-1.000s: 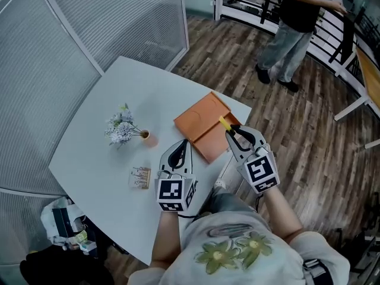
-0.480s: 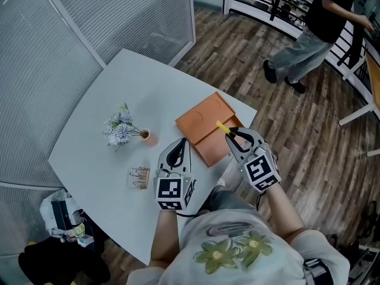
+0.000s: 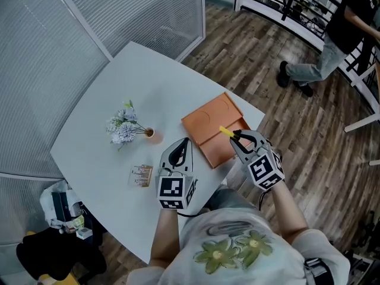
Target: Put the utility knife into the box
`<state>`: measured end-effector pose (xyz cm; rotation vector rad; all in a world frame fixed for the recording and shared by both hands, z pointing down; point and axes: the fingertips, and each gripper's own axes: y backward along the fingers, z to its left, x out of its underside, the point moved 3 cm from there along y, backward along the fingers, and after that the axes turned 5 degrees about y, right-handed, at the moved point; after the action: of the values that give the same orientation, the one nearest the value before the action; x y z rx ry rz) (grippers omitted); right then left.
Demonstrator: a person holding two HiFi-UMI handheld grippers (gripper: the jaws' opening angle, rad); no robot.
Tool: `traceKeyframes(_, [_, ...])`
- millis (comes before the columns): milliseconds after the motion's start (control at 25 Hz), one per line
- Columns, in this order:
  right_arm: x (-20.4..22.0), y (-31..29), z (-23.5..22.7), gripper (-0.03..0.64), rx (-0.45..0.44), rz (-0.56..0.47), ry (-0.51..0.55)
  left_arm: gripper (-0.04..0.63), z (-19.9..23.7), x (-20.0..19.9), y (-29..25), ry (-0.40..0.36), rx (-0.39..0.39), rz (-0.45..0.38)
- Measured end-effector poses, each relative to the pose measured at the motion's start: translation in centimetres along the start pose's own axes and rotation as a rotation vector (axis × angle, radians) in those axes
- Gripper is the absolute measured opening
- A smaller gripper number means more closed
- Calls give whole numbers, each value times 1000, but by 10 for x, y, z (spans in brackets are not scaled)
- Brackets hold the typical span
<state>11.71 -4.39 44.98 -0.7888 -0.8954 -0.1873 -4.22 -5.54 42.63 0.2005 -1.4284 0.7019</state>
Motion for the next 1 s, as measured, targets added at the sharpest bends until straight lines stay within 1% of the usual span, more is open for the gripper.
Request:
traceKeyframes(160, [10, -10, 1, 72, -37, 21, 20, 0, 4, 1, -5, 13, -10, 5])
traceKeyframes(520, [26, -23, 2, 72, -90, 67, 45, 0, 9, 6, -9, 16, -16, 34])
traceKeyframes(1000, [46, -41, 11, 72, -184, 146, 155, 0, 15, 11, -14, 23, -38, 53])
